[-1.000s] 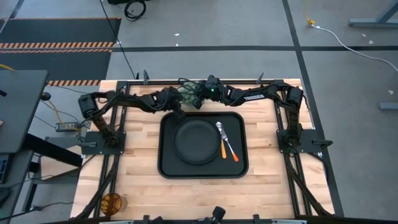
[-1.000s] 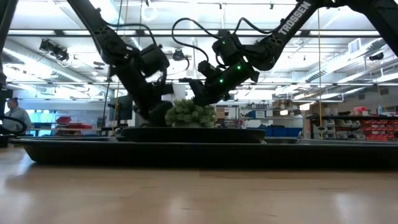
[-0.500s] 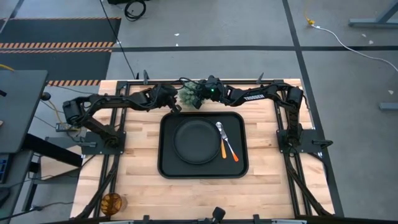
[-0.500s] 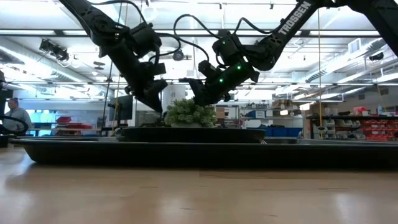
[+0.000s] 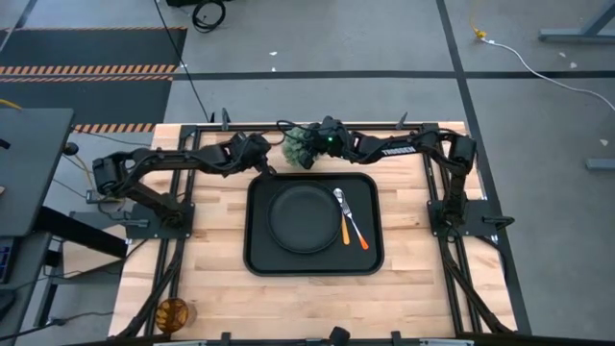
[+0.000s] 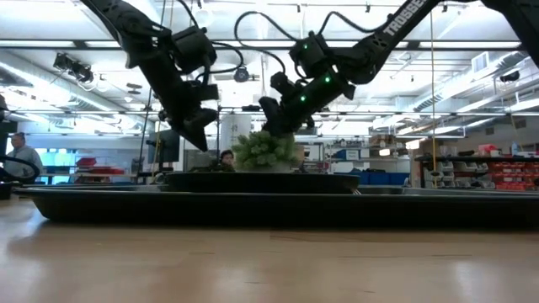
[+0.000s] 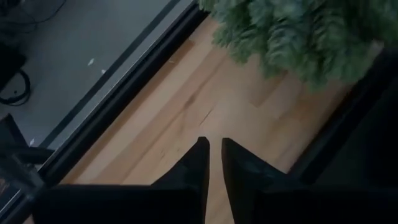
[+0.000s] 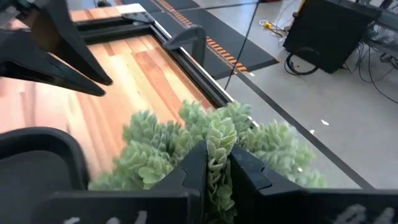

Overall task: Pick and place plate/cup/fork/spoon on tray
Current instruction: Move the gray vase plant to the top right of the table

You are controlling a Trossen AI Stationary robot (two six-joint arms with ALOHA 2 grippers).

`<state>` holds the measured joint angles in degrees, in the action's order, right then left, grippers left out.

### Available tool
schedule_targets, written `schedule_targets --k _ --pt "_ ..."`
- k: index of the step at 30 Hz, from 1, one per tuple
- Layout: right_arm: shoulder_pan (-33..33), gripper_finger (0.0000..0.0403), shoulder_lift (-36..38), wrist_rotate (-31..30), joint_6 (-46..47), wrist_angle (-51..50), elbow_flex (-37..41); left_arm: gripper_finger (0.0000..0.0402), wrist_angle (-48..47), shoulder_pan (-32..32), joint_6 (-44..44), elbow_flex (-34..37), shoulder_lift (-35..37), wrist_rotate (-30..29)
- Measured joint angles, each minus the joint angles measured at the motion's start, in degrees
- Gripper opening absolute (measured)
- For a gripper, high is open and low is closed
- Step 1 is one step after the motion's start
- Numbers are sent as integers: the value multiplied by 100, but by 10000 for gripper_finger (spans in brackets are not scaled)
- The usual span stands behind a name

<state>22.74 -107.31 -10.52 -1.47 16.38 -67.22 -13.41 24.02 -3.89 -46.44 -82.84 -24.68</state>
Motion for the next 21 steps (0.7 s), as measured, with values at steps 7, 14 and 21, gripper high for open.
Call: schedule_targets --k 7,14,21 --pt "-187 48 327 -54 -114 -346 0 48 -678 -212 -285 -1 447 -39" --pt "-478 48 1090 -804 42 -1235 2 48 -1233 -706 -413 -4 694 -256" --pt "-653 48 2009 -1865 260 -1505 662 48 -1057 -954 150 -4 688 -257"
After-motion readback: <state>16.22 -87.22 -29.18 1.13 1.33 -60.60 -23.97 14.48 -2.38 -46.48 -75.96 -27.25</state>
